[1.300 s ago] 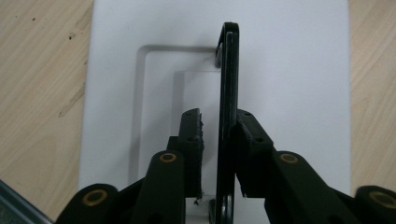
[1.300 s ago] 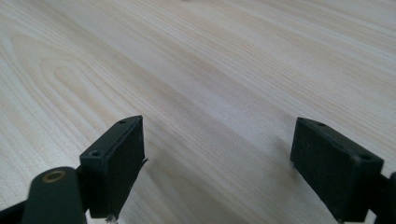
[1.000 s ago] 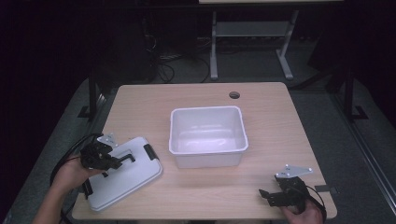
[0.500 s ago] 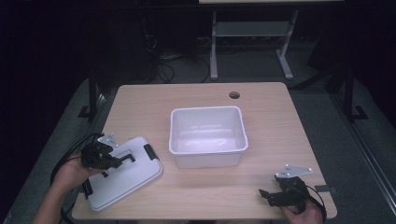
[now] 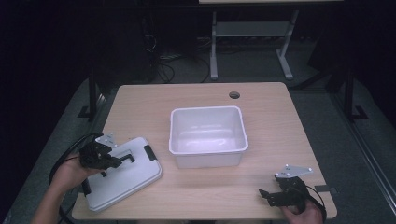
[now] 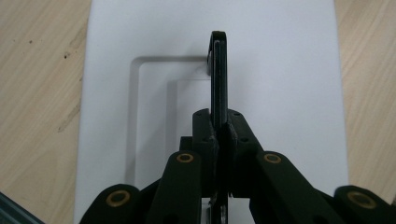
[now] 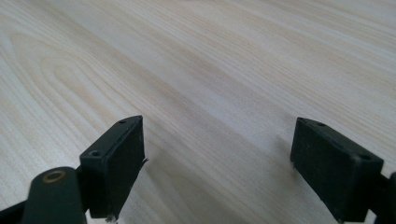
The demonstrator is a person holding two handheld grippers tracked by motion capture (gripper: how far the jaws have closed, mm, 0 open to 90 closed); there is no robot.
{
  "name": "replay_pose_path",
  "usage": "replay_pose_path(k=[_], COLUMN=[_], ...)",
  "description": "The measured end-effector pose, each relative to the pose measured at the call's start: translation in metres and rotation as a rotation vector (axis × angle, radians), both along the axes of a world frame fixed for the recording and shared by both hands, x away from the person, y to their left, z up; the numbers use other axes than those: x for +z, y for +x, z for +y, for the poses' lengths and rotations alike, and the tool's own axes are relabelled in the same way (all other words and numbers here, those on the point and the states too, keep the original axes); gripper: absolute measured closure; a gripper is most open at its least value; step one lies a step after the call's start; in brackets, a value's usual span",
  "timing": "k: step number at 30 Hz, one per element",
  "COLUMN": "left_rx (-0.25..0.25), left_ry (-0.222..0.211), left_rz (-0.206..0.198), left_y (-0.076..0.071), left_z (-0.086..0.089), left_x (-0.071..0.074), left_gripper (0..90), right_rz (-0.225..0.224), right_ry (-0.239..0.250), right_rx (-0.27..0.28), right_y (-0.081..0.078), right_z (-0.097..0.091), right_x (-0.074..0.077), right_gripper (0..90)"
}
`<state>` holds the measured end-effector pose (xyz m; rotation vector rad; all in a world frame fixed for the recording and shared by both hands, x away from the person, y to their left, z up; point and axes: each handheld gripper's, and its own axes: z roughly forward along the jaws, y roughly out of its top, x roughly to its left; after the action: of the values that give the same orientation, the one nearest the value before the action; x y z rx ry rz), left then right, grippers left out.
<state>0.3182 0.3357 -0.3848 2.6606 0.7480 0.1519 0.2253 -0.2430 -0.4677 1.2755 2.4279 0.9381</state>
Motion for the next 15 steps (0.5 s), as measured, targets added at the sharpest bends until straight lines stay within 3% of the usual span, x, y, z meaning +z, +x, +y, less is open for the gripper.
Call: replay_pose_path(k=[8,13,15], left_rx=[-0.018,-0.037,-0.057], left_ry=[-0.008,-0.016,-0.023], left_rz=[-0.029,-0.042,-0.05], left_y=[-0.005,-0.008,-0.011], left_z=[0.0,0.001,-0.001], left_x=[0.023,0.043,0.057], left_gripper=[84.0,84.0,84.0], right_rz=[-0.001,-0.001,0.0], right_ry=[0.001,0.0,0.001], right_rx=[-0.002,0.0,0.0], right_y=[0.0,0.0,0.0], right_z=[0.001,0.0,0.001], right_x=[0.001,0.0,0.0], right_gripper=[17.1,17.1,17.1])
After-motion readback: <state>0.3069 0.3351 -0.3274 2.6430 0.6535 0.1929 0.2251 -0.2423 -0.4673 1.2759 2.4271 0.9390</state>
